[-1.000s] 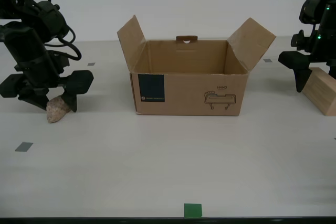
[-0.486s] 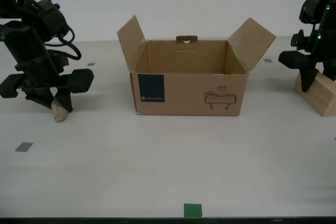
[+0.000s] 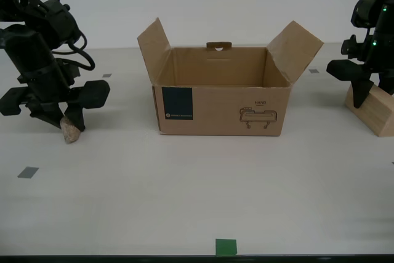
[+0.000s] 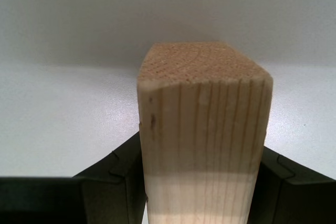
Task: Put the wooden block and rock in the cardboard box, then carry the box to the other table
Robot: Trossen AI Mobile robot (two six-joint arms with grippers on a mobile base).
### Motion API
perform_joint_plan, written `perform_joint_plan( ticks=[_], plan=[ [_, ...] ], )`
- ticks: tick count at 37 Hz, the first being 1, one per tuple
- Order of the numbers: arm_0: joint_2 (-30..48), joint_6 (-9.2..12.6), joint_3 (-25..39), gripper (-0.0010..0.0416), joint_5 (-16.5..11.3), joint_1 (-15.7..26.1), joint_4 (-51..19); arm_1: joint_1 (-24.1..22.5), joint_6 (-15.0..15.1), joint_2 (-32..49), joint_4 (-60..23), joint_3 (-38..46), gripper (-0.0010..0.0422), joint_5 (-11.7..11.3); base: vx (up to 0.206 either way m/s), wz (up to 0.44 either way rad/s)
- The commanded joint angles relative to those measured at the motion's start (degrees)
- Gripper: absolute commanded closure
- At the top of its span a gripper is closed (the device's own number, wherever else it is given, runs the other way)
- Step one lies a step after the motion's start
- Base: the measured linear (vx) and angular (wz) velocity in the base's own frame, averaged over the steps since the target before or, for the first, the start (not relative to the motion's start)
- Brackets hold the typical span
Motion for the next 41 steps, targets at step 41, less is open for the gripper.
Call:
perform_joint_plan(
  ticks=[41],
  plan=[
    [-9.3, 0.1, 0.0, 0.0407, -0.2, 0.0, -3.6, 0.0, 0.0, -13.8, -9.5, 4.0, 0.0413, -0.2, 0.000, 0.000]
  ],
)
